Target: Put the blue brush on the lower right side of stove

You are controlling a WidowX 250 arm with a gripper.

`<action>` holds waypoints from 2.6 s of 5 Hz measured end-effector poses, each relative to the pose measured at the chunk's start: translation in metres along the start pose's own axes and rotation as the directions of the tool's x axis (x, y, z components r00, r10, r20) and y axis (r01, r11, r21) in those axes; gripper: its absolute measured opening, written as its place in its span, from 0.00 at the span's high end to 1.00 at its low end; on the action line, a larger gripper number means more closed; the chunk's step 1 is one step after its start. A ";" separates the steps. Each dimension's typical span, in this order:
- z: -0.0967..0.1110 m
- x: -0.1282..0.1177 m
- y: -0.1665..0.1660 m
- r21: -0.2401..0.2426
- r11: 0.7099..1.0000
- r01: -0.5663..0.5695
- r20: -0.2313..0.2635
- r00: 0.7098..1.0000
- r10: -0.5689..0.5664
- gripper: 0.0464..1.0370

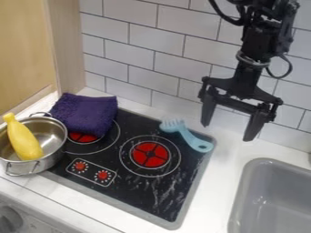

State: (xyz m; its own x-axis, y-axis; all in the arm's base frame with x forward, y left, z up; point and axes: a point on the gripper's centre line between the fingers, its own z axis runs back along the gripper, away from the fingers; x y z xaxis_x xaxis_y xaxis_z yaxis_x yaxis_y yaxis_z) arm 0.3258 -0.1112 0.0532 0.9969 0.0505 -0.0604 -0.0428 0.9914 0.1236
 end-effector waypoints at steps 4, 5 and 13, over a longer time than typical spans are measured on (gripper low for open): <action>-0.020 0.002 0.026 -0.037 0.726 -0.687 -0.031 0.727 0.686 0.04; -0.020 0.005 0.033 -0.028 0.575 -0.818 -0.014 0.576 0.818 0.04; -0.059 0.030 0.059 -0.001 0.375 -0.927 0.008 0.375 0.927 0.09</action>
State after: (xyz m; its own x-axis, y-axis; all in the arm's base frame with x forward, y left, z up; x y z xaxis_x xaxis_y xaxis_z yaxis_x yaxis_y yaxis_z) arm 0.3495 -0.0438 0.0001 0.3346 0.9371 0.0999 -0.9403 0.3249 0.1016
